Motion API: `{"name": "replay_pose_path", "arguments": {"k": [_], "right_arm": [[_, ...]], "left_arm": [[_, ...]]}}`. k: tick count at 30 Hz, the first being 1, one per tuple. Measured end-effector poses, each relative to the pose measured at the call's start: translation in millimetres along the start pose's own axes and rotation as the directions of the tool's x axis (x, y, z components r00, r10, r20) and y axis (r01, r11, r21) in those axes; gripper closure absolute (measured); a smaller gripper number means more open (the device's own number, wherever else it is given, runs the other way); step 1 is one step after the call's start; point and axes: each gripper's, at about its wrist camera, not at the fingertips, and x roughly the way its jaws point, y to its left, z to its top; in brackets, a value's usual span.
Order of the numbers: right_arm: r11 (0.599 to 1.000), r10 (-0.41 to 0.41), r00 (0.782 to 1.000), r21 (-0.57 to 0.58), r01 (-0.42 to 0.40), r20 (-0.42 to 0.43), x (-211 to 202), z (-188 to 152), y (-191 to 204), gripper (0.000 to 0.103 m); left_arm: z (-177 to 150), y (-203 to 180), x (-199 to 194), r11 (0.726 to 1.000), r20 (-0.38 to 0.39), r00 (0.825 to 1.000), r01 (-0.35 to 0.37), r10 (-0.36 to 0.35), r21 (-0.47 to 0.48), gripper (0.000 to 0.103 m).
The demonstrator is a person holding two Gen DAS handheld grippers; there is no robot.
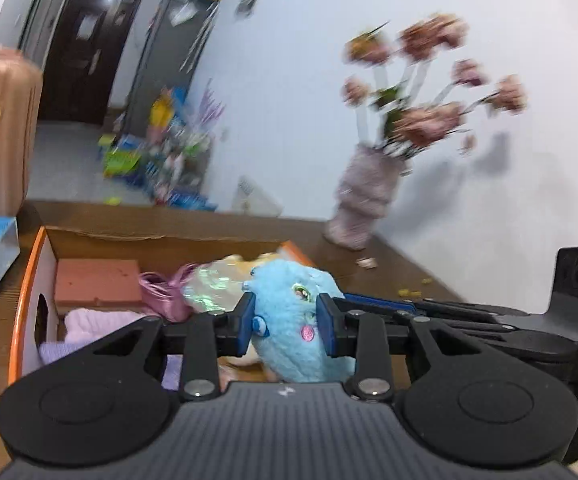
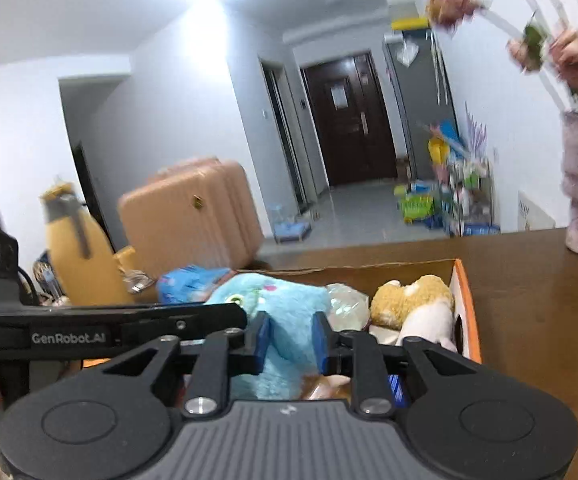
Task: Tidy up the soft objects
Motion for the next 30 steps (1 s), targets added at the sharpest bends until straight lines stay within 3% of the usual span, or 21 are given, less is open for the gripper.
{"name": "replay_pose_path", "arguments": {"k": [1, 3, 5, 7, 13, 18, 22, 25, 30], "right_arm": [[1.000, -0.004, 1.000, 0.001, 0.004, -0.027, 15, 4, -5, 0.083], [1.000, 0.016, 0.993, 0.025, -0.013, -0.113, 48, 1, -14, 0.098], [0.997, 0.042, 0.977, 0.078, -0.027, -0.207, 74, -10, -21, 0.100], [0.999, 0.026, 0.972, 0.043, -0.017, -0.233, 85, -22, -19, 0.103], [0.999, 0.041, 0.970, 0.031, -0.035, -0.238, 91, -27, -13, 0.103], [0.999, 0.038, 0.974, 0.014, -0.036, -0.224, 79, -19, -8, 0.089], [1.000, 0.003, 0.980, -0.016, -0.006, -0.200, 54, -6, -4, 0.088], [0.998, -0.040, 0.982, -0.050, 0.032, -0.184, 30, 3, -1, 0.087], [0.991, -0.112, 0.983, -0.094, 0.099, -0.144, -16, 14, 4, 0.083]], "left_arm": [[1, 7, 13, 1.000, -0.025, 1.000, -0.014, 0.015, 0.003, 0.072], [-6, 20, 41, 1.000, -0.115, 0.993, -0.026, 0.027, 0.014, 0.082], [-21, 24, 59, 0.994, -0.191, 0.977, -0.089, 0.099, 0.062, 0.082], [-33, 28, 66, 0.990, -0.205, 0.970, -0.112, 0.127, 0.085, 0.083], [-35, 37, 58, 0.989, -0.192, 0.971, -0.130, 0.143, 0.076, 0.081], [-25, 38, 30, 0.986, -0.140, 0.978, -0.142, 0.152, 0.084, 0.077], [-17, 32, 0, 0.980, -0.096, 0.978, -0.175, 0.184, 0.097, 0.076], [-12, 28, -22, 0.972, -0.060, 0.974, -0.213, 0.220, 0.101, 0.076], [-14, 19, -63, 0.945, 0.004, 0.952, -0.305, 0.307, 0.119, 0.070]]}}
